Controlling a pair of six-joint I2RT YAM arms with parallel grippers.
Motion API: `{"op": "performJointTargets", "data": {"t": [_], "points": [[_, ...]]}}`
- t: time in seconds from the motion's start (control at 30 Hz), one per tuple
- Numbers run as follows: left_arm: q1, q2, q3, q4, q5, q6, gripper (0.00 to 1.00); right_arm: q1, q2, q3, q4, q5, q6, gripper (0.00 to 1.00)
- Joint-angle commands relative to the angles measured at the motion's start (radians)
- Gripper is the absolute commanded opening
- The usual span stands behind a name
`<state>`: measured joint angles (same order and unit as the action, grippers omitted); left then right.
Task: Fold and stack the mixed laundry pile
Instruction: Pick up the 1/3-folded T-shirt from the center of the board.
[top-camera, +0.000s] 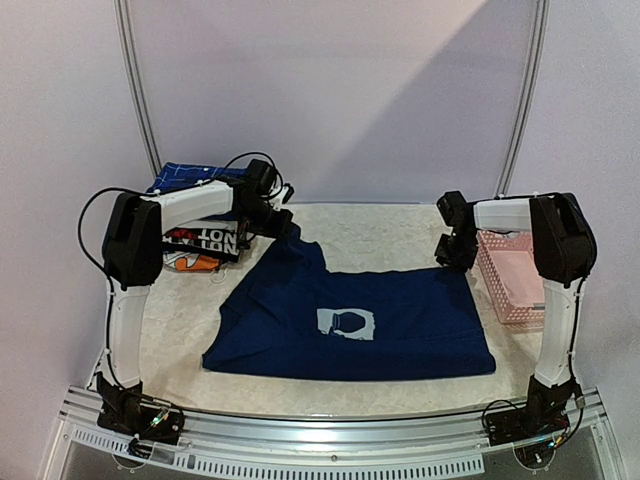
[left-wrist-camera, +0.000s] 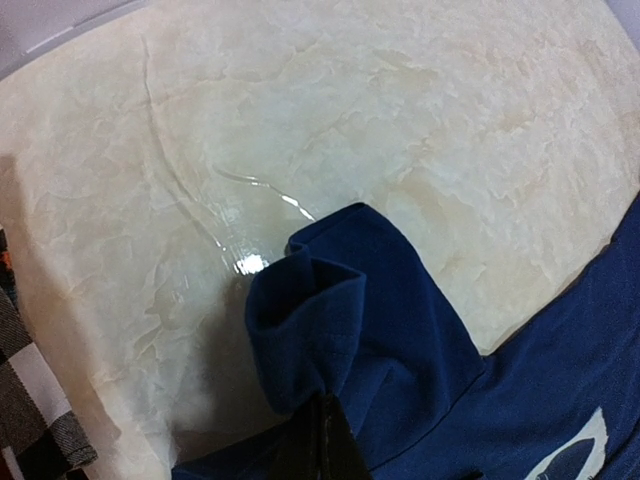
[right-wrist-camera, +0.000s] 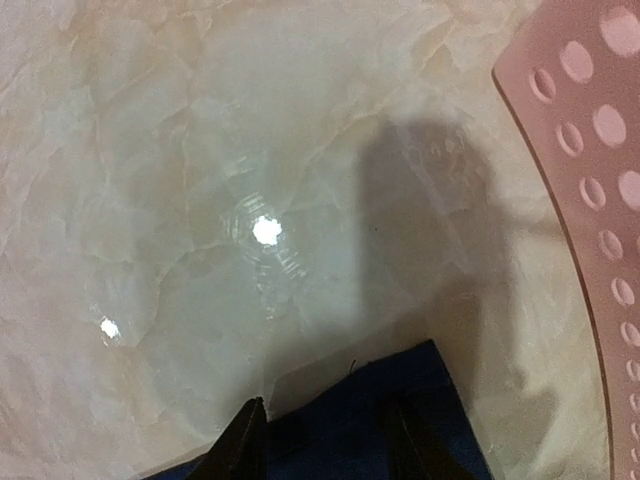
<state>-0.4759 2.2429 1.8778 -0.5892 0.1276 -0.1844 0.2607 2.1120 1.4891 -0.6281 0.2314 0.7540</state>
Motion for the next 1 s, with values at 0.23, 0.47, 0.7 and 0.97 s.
{"op": "performJointTargets", "data": {"t": [0.23, 0.47, 0.7, 0.97], "points": [[-0.012, -0.060, -0.051, 0.032, 0.009, 0.016, 0.00, -0.017, 0.062, 0.032, -0.044, 0.009, -0.007, 0.31], [-0.012, -0.085, -0.085, 0.053, 0.019, 0.008, 0.00, -0.017, 0.073, 0.052, -0.080, 0.013, -0.014, 0.17], [-0.013, -0.106, -0.123, 0.083, 0.027, 0.001, 0.00, -0.011, 0.083, 0.064, -0.100, 0.018, -0.010, 0.06], [-0.014, -0.148, -0.137, 0.090, 0.006, 0.008, 0.00, -0.008, 0.069, 0.088, -0.114, -0.001, -0.026, 0.02]]}}
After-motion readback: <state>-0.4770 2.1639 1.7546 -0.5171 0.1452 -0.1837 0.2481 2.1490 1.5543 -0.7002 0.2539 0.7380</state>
